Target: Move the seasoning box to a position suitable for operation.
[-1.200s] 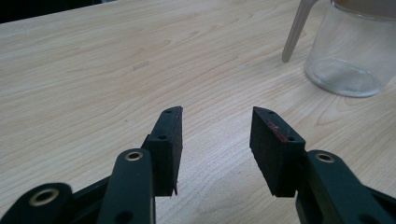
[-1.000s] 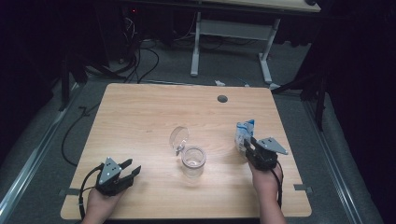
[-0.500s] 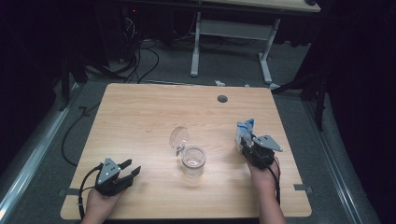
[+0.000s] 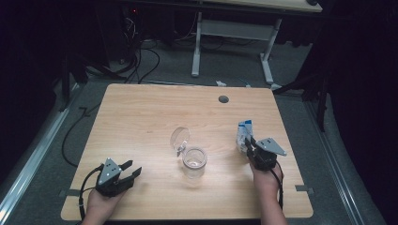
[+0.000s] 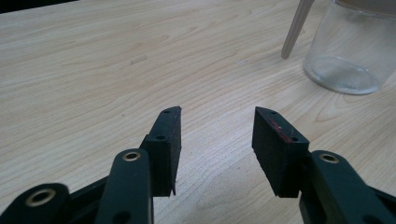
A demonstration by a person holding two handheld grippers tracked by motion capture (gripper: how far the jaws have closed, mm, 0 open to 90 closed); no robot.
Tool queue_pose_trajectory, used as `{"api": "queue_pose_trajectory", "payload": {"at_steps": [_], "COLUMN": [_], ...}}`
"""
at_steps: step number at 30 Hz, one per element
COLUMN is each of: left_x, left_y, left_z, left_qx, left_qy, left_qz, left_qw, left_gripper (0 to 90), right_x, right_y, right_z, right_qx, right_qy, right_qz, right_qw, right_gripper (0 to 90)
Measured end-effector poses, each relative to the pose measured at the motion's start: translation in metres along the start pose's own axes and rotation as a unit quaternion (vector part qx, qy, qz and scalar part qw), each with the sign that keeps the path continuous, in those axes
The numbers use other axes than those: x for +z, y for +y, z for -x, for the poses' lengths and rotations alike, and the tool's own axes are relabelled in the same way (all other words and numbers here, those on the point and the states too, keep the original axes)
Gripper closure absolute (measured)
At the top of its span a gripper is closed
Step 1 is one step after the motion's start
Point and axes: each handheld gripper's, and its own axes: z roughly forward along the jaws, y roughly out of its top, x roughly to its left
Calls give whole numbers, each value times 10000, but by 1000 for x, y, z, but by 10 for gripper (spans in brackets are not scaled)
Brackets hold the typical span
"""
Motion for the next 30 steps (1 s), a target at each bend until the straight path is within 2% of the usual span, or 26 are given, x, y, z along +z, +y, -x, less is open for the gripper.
{"api": "queue_pose_trajectory", "payload": {"at_steps": [2,5,8,19,21,24,30], "left_x": [0,0,-1,-3,-4,-5,-5], "left_y": [0,0,1,1,2,3,2], "left_z": [1,1,0,1,2,1,0], "left_qx": [11,-15,-78,-145,-242,-226,-220], "left_qy": [-17,-31,-83,-258,-342,-378,-394], "left_qz": [-20,10,-9,-43,4,18,13], "left_qw": [10000,10000,9999,9996,9991,9990,9990], "left_gripper": [519,508,496,468,456,443,441], "right_x": [-1,-1,-1,0,0,0,-1], "right_y": [1,1,2,7,7,8,14], "right_z": [0,2,3,5,7,10,13], "right_qx": [-16,59,2,-16,36,189,247], "right_qy": [-5,79,135,328,365,440,552], "right_qz": [8,-11,-66,-181,-196,-228,-317], "right_qw": [10000,10000,9999,9993,9991,9986,9977], "right_gripper": [836,852,869,889,889,891,894]}}
